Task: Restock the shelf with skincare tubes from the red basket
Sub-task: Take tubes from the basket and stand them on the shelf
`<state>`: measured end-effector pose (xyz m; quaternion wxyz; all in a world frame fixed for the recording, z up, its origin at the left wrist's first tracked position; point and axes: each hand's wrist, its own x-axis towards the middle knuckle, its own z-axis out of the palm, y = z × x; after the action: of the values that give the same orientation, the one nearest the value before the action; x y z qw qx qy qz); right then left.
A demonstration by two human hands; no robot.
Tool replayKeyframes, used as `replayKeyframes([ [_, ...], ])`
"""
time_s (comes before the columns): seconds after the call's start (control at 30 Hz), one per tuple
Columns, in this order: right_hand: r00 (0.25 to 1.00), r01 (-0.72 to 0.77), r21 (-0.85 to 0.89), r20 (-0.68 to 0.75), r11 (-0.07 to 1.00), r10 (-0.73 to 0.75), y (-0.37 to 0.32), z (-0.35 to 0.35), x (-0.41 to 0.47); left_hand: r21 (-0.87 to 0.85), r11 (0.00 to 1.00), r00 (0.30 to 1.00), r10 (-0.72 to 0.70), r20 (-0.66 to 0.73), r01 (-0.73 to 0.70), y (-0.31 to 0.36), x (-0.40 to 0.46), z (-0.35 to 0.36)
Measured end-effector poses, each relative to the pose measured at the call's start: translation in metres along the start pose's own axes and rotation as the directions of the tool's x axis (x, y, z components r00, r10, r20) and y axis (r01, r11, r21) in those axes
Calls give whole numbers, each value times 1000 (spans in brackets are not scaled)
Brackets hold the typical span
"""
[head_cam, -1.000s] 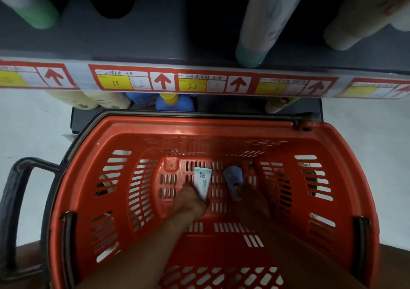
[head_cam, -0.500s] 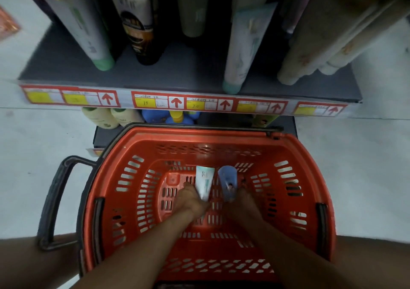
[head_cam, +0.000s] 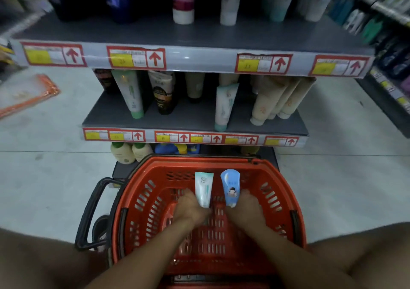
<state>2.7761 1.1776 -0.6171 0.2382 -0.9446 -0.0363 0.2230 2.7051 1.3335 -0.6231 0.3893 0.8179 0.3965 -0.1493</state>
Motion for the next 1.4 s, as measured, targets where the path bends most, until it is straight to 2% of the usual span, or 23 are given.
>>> replayKeyframes([
  [0.47,970,178,28,-176,984,-170,-48,-74,-34,-55,977,963,190,-191,-204,49,-53,-69],
  [0.9,873,318,79,-413,945,-259,-106,-178,-60,-28,898,836,396,-380,-438,130,-106,-141],
  [1.13,812,348,77,-522,934,-259,-127,-238,-66,-34,845,776,473,-417,-534,183,-132,-172],
  [1.4,765,411,101,-578,906,-283,-137,-294,-59,-28,776,701,553,-451,-630,235,-144,-194],
])
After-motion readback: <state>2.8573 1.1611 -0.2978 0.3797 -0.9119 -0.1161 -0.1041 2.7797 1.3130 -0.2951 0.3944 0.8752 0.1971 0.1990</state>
